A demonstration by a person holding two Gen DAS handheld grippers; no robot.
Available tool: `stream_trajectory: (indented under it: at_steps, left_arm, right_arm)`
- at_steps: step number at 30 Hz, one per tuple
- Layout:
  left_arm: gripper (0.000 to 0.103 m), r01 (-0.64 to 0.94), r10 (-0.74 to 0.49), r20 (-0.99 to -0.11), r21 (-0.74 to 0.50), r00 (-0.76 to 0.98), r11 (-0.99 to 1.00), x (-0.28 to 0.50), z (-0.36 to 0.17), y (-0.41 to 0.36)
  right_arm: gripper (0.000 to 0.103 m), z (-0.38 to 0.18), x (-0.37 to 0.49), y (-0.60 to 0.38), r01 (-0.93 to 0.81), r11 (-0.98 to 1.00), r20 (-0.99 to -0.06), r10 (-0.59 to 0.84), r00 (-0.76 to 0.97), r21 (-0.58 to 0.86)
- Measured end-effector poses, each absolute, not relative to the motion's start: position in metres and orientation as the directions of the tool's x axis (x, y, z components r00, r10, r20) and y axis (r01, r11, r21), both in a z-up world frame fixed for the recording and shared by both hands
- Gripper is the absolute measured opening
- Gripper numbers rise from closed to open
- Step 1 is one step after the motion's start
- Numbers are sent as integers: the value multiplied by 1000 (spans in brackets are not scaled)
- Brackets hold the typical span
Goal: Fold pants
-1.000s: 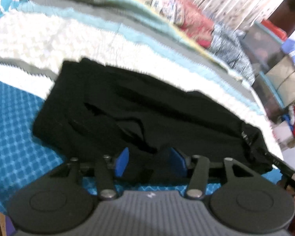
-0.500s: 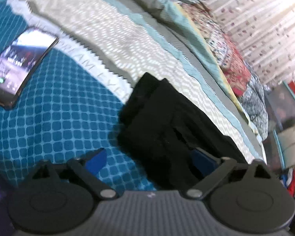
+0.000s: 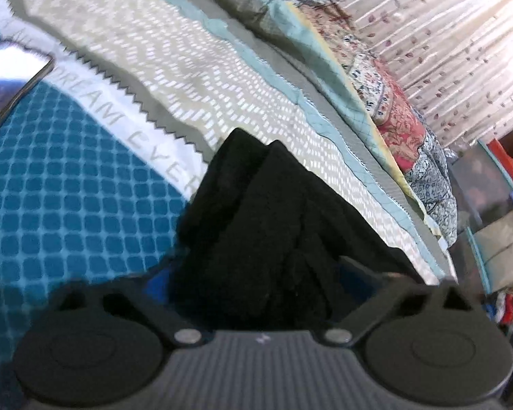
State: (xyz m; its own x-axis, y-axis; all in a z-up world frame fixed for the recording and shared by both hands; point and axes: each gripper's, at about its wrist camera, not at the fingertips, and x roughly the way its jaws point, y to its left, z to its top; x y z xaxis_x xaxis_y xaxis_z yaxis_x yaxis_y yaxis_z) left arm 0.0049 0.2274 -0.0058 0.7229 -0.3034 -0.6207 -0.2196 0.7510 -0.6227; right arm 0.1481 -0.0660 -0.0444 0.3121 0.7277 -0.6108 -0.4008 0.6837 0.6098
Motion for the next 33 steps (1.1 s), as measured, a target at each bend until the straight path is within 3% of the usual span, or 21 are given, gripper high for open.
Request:
stream_trajectory:
  at_steps: [3,5,10,20,26,30,33]
  left_arm:
    - [49,-209,-315,-613,-631,724,747,5,-8,227]
    - [46,-186,-294,-606,-603,739,776,0,3,218]
    - [44,12,-269,-556,-420,786,907,-9,37,160]
    - [44,93,-279,-561,-337,780,937,-6,51,129]
    - [44,171,-283,-539,-248,793,953,-10,66,104]
    - [44,259,-304,-539,-160,785,953,-6,73,71]
    - [44,356,-342,-544,-84,766,931,-1,75,33]
  right_arm:
    - [16,-53,155,-71,-320,654,-580,757,302,686]
    - [15,-53,156,-69,-311,648,-575,761,300,695]
    - [15,-49,148,-70,-323,655,-577,755,311,683]
    - [14,-53,155,-80,-266,608,-543,791,282,748]
    - [22,-54,153,-112,-152,511,-453,839,300,846]
    - [38,-41,143,-157,-147,571,-466,771,433,808]
    - [39,-37,135,-198,-98,585,-456,717,527,805]
